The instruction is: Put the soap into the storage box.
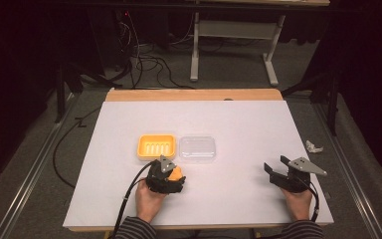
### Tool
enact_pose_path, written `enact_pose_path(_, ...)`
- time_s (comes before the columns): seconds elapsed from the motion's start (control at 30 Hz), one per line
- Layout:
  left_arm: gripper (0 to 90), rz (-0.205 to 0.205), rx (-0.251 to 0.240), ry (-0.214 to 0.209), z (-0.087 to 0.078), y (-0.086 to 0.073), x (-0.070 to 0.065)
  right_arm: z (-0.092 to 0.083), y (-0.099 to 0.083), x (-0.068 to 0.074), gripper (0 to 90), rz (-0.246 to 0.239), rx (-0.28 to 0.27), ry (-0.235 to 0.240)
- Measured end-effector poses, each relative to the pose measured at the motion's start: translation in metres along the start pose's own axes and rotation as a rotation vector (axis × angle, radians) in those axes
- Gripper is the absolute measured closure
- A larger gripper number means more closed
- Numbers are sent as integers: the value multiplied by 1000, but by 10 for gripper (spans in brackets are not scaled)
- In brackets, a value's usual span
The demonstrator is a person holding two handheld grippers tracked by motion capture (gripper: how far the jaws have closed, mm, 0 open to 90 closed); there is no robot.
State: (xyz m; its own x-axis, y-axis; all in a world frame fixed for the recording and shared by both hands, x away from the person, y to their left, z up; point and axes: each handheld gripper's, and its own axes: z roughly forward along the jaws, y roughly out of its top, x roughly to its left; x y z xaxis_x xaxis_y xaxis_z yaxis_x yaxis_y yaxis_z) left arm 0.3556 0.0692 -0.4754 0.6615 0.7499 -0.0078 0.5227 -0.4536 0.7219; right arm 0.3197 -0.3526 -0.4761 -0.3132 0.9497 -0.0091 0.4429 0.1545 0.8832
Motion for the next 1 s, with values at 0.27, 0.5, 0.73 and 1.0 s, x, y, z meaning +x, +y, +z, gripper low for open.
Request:
enact_pose_path(0.27, 258, -17, -19, -44, -9, 2, 3, 0, 0, 0, 280, 1, -1, 5)
enact_pose_path(0.5, 258, -26, -32, -52, -19, 2, 8, 0, 0, 0, 280, 0, 3, 3)
enact_pose_path(0.73, 258, -32, -43, -34, -28, 1, 13, 0, 0, 0, 280, 0, 2, 2)
enact_pose_path(1.0, 258, -48, -63, -21, -37, 0, 20, 0, 0, 0, 279, 0, 0, 3)
